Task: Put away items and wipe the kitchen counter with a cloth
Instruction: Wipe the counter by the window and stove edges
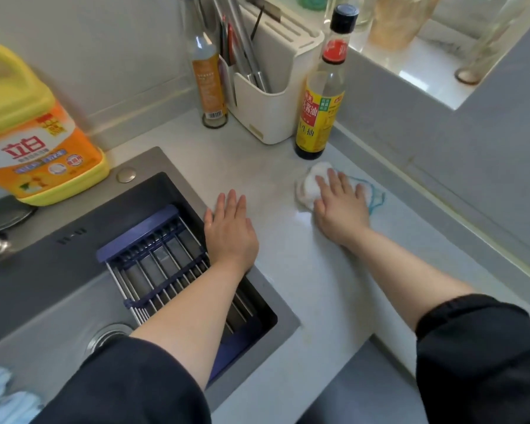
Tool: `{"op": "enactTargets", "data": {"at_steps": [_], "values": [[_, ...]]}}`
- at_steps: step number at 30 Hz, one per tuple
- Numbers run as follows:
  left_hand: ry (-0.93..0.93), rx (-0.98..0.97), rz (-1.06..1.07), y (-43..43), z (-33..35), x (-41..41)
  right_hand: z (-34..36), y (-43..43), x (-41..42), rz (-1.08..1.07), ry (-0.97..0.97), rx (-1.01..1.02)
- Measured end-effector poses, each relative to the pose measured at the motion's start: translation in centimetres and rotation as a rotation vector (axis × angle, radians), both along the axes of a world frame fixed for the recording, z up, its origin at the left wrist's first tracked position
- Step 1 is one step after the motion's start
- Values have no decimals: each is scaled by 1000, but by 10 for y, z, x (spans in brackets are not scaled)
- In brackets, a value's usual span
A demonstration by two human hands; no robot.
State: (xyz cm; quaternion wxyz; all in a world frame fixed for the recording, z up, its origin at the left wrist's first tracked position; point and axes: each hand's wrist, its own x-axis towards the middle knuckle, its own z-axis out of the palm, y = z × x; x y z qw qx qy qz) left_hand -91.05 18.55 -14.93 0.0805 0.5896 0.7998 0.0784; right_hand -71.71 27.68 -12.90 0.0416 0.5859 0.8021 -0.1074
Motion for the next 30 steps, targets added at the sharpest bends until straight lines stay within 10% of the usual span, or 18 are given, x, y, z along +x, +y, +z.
{"op": "enactTargets", "data": {"at_steps": [5, 13, 21, 30], "values": [[-253, 192, 7, -5, -2, -4, -2, -87, 28, 590, 142, -5], [-575, 140, -8, -3, 14, -20, 6, -70, -38, 430, 105, -114], [-438, 116, -41, -92, 9, 15, -1, -190, 45, 303, 182, -48], [-533, 271, 395, -158, 25, 56, -1, -221, 56, 658, 57, -12]]}}
